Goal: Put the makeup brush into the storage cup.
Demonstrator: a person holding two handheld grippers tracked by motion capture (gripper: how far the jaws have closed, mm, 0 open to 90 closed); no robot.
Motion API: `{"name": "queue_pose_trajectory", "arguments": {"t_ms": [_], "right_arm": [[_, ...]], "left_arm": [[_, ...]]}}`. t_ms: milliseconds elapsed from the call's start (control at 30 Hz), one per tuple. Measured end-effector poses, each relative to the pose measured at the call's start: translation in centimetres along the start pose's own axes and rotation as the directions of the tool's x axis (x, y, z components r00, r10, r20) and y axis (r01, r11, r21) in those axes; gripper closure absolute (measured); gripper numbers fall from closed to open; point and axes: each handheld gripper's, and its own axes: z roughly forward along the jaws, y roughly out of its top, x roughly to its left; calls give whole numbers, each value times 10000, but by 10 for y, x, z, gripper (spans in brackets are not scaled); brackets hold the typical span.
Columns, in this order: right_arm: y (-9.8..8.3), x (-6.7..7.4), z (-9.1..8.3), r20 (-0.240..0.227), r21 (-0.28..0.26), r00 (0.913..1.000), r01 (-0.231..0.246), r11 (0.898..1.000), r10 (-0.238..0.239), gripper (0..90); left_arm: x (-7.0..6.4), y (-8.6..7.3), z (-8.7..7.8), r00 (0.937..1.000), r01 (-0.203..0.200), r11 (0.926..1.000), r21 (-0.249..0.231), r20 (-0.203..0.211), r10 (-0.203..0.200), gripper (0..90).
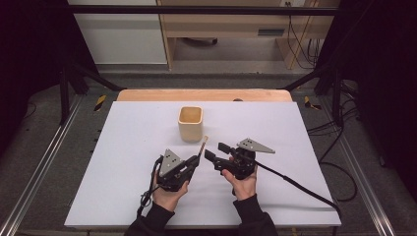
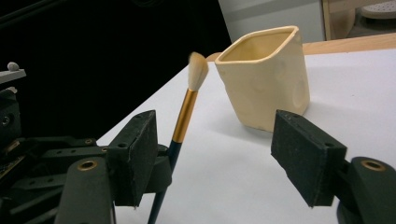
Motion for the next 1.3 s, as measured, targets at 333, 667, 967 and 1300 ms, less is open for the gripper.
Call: {"name": "queue_pose_trajectory", "arguments": {"t_ms": [333,667,967,1300], "right_arm": [[-3,-1,4,-34,111,9998,-200,9997,201,388],[-4,-1,6,-33,71,9988,-492,9988,492,493],[-5,-1,7,-84,88,9973,-728,9973,728,576],[-6,-1,8,-214,114,9952,-955,9954,957,641]], "left_arm": [[-8,-2,8,9999,25,10000,-4,106,-25,823],[-11,-2,10,9999,29,10000,-27,119,-29,823],[-12,-2,12,9999,24,10000,-37,117,-24,823],[-14,-1,13,9999,-6,10000,-52,101,7,824]]}}
